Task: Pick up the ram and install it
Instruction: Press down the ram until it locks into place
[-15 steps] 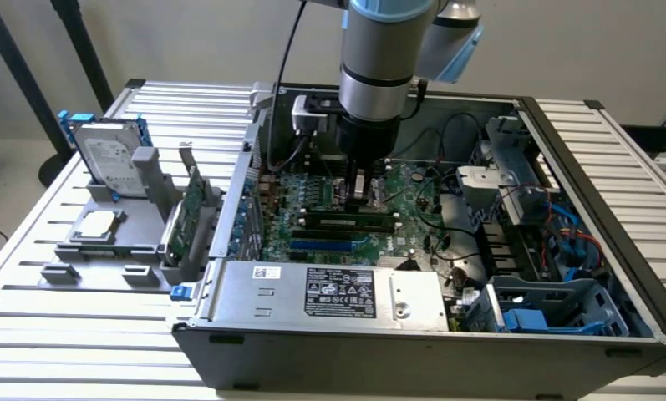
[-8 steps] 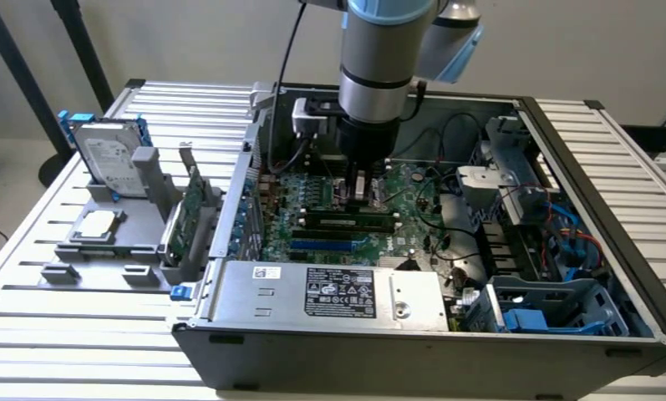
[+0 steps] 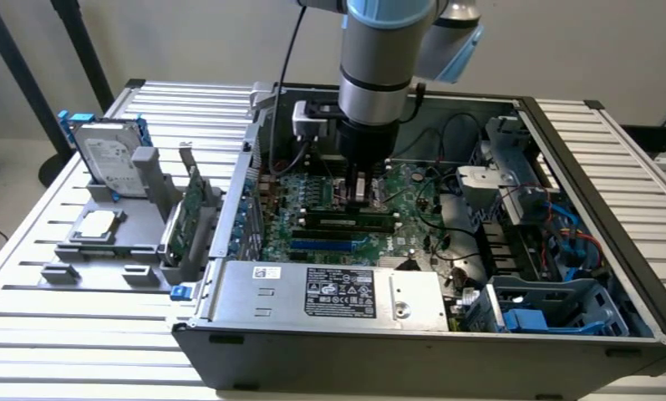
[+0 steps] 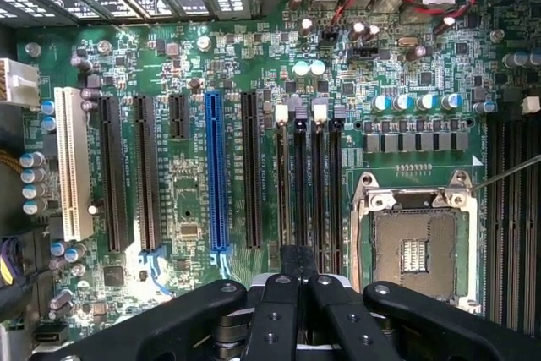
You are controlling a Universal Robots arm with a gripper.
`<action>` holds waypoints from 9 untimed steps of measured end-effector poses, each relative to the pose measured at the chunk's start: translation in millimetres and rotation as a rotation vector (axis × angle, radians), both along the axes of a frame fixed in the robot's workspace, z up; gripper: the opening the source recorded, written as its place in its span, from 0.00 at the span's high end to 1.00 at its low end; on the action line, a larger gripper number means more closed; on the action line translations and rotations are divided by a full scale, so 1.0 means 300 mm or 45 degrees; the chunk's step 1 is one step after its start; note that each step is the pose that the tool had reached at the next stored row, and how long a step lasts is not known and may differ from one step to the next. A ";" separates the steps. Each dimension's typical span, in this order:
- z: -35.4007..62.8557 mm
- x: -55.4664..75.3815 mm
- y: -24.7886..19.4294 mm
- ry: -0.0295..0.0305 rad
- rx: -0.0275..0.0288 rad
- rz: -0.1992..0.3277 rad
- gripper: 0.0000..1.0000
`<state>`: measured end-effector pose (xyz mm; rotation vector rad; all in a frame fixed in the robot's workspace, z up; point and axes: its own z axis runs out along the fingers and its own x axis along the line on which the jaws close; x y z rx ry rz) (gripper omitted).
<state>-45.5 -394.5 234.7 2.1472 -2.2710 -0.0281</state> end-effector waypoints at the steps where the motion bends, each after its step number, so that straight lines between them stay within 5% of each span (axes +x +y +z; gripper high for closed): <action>1: -0.001 0.000 0.000 0.0000 0.0000 0.003 0.89; 9: -0.011 0.001 0.001 0.0001 -0.0002 0.023 0.89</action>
